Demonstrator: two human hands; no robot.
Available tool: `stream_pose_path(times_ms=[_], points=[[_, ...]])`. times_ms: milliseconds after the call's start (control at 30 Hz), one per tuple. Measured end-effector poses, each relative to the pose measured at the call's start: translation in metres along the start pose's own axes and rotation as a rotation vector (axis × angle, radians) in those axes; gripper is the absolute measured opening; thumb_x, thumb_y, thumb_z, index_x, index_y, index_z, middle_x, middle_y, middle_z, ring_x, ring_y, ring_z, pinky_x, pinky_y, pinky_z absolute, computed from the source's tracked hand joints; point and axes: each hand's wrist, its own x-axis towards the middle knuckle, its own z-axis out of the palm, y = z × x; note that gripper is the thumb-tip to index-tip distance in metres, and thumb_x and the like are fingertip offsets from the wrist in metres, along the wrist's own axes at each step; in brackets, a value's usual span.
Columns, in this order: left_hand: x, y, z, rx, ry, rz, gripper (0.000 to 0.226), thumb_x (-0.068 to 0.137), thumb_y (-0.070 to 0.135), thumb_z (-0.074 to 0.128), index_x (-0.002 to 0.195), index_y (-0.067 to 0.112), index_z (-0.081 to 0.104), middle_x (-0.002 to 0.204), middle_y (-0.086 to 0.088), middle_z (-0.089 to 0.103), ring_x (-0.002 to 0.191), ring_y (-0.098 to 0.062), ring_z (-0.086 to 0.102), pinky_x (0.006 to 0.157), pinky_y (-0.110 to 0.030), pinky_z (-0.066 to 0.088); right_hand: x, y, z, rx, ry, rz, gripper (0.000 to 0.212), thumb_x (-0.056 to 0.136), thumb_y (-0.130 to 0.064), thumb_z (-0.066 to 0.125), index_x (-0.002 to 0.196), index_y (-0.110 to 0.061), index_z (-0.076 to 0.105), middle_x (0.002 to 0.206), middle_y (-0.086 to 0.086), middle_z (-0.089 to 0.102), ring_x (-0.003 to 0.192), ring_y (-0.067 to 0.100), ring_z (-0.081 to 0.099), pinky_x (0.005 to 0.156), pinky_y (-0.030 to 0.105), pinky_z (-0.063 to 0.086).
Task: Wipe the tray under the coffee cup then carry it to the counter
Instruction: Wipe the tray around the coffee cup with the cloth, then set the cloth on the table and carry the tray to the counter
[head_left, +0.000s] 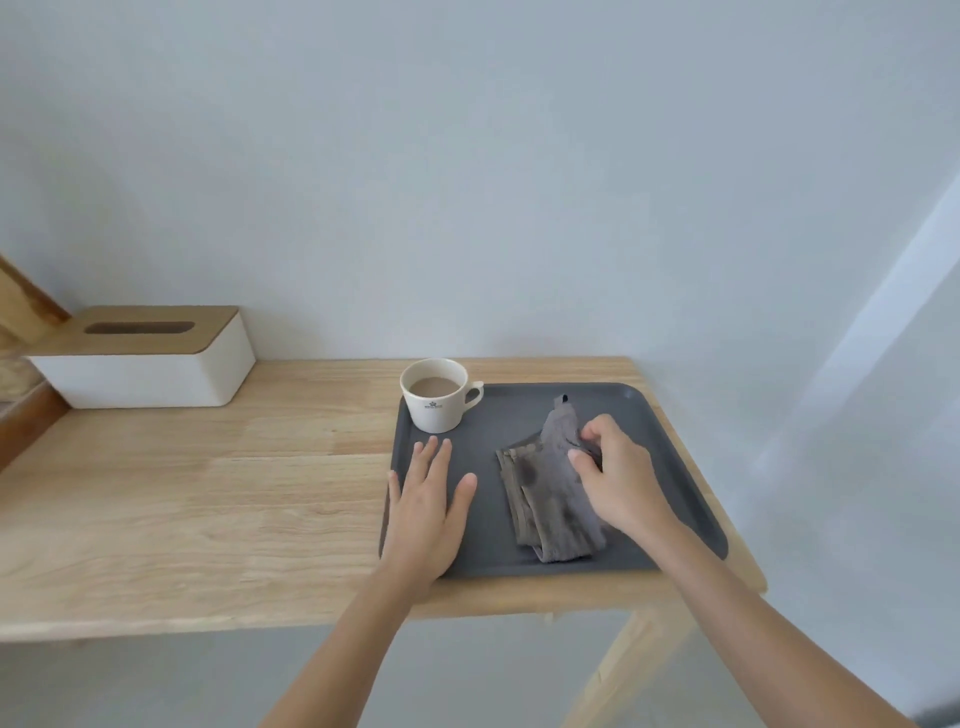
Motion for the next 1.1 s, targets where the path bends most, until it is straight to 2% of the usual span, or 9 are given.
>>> stream_pose_path(times_ms=[133, 233, 333, 433, 567, 633, 733, 833, 1100], points=[[-0.014, 0.017, -0.012, -0.514, 0.042, -0.143, 0.060, 0.097, 0.042, 0.039, 0.150, 0.022, 0.020, 0.155, 0.011, 0.025, 0.143, -0.003, 0.019, 0.118, -0.030, 0.017, -0.004, -0.064, 0.002, 0.155, -0.091, -0.180, 0.011, 0.092, -0.018, 0.055, 0.102, -0.016, 0.052, 0.097, -0.008, 0.061, 0.084, 0.014, 0.056, 0.075, 0.024, 0.040], [-0.015, 0.013, -0.029, -0.989, -0.008, -0.232, 0.063, 0.091, 0.054, 0.047, 0.146, 0.031, 0.028, 0.151, 0.009, 0.038, 0.137, -0.005, 0.036, 0.116, -0.035, 0.027, -0.004, -0.108, 0.015, 0.400, -0.194, -0.214, 0.012, 0.088, -0.019, 0.059, 0.097, -0.023, 0.052, 0.094, 0.002, 0.070, 0.077, 0.019, 0.063, 0.070, 0.032, 0.049], [-0.019, -0.003, -0.054, -1.367, -0.068, -0.285, 0.050, 0.094, 0.045, 0.047, 0.140, 0.030, 0.039, 0.135, -0.001, 0.058, 0.118, -0.015, 0.059, 0.091, -0.036, 0.052, -0.001, -0.137, 0.036, 0.680, -0.283, -0.183, 0.020, 0.088, -0.012, 0.061, 0.101, -0.021, 0.050, 0.095, 0.014, 0.072, 0.080, 0.028, 0.068, 0.075, 0.044, 0.055], [-0.027, -0.031, -0.085, -1.483, 0.111, -0.364, 0.070, 0.090, 0.019, 0.056, 0.145, 0.043, 0.020, 0.135, -0.003, 0.058, 0.106, -0.017, 0.067, 0.071, -0.032, 0.058, -0.002, -0.151, 0.060, 0.760, -0.268, -0.151, 0.034, 0.085, -0.012, 0.063, 0.109, -0.026, 0.045, 0.099, 0.022, 0.068, 0.081, 0.026, 0.067, 0.073, 0.045, 0.055], [-0.034, -0.078, -0.132, -0.953, 0.267, -0.367, 0.073, 0.090, 0.009, 0.060, 0.142, 0.047, 0.026, 0.139, -0.003, 0.048, 0.124, -0.021, 0.053, 0.097, -0.047, 0.050, -0.008, -0.147, 0.100, 0.487, -0.310, -0.185, 0.050, 0.081, -0.013, 0.064, 0.117, -0.035, 0.038, 0.094, 0.022, 0.062, 0.084, 0.029, 0.064, 0.077, 0.040, 0.055], [-0.033, -0.100, -0.149, -0.562, 0.224, -0.366, 0.061, 0.089, 0.009, 0.060, 0.134, 0.046, 0.042, 0.136, 0.006, 0.047, 0.128, -0.018, 0.046, 0.103, -0.050, 0.044, -0.015, -0.144, 0.120, 0.307, -0.366, -0.206, 0.049, 0.081, -0.014, 0.065, 0.119, -0.034, 0.040, 0.085, 0.014, 0.059, 0.080, 0.026, 0.060, 0.077, 0.038, 0.052], [-0.033, -0.117, -0.158, -0.204, 0.098, -0.352, 0.051, 0.086, 0.008, 0.061, 0.127, 0.037, 0.052, 0.132, 0.000, 0.050, 0.122, -0.023, 0.050, 0.103, -0.047, 0.043, -0.025, -0.143, 0.143, 0.121, -0.459, -0.212, 0.044, 0.083, -0.015, 0.065, 0.119, -0.029, 0.043, 0.097, 0.011, 0.057, 0.079, 0.022, 0.059, 0.075, 0.035, 0.051], [-0.032, -0.124, -0.157, -0.006, 0.040, -0.371, 0.052, 0.085, 0.008, 0.063, 0.133, 0.027, 0.052, 0.132, -0.007, 0.053, 0.120, -0.027, 0.050, 0.101, -0.036, 0.040, -0.029, -0.140, 0.151, 0.029, -0.489, -0.230, 0.040, 0.086, -0.012, 0.061, 0.119, -0.024, 0.041, 0.095, 0.012, 0.056, 0.072, 0.025, 0.059, 0.075, 0.038, 0.053], [-0.017, -0.127, -0.162, 0.174, -0.079, -0.325, 0.060, 0.081, -0.002, 0.062, 0.136, 0.020, 0.050, 0.143, -0.006, 0.046, 0.129, -0.027, 0.044, 0.105, -0.035, 0.035, -0.023, -0.125, 0.135, -0.004, -0.505, -0.318, 0.040, 0.089, -0.028, 0.060, 0.126, -0.022, 0.046, 0.107, 0.011, 0.065, 0.103, 0.024, 0.054, 0.090, 0.038, 0.047]])
